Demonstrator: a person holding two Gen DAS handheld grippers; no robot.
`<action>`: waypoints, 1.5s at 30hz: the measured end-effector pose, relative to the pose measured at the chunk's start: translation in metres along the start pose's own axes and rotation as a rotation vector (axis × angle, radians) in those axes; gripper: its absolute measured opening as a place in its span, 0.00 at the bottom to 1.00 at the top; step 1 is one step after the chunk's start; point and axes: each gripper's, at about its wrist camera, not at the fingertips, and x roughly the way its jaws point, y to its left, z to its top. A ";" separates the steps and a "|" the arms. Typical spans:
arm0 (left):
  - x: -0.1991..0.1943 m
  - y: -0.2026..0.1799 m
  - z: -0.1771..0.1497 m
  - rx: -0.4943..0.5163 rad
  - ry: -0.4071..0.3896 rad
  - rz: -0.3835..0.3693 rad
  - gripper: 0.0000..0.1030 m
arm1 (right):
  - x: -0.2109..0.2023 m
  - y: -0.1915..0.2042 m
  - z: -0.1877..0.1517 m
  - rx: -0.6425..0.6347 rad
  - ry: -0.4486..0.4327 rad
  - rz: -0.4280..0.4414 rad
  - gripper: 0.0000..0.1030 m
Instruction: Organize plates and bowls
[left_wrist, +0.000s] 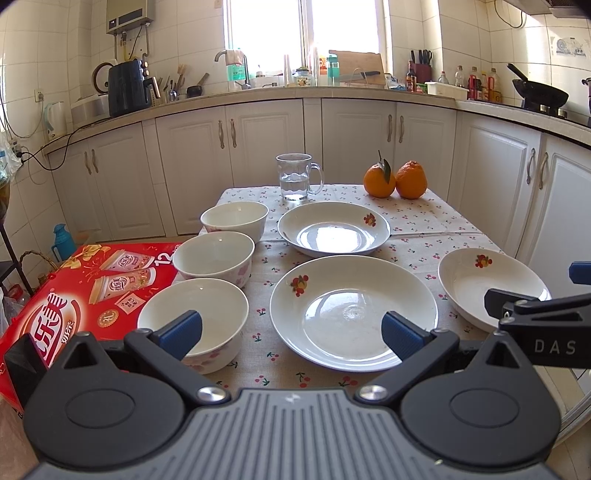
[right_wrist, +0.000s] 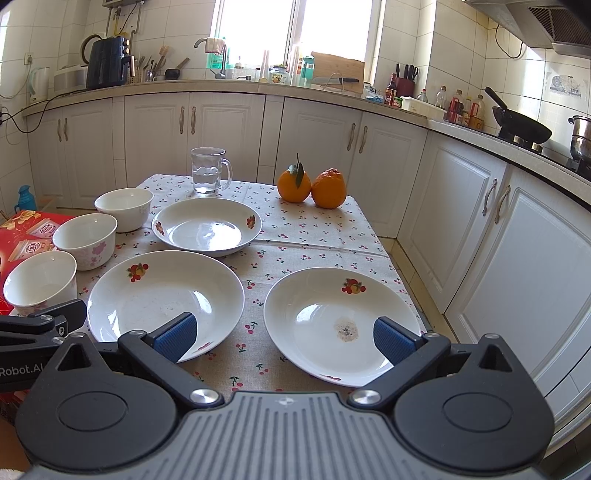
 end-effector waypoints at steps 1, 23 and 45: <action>0.000 0.000 0.000 0.000 0.001 0.000 1.00 | 0.000 0.000 0.000 -0.001 0.000 0.000 1.00; 0.017 -0.008 0.020 0.074 -0.011 -0.043 1.00 | 0.017 -0.022 0.005 -0.018 -0.010 0.072 1.00; 0.090 -0.034 0.047 0.181 0.131 -0.239 0.99 | 0.085 -0.102 -0.054 -0.030 0.190 0.201 1.00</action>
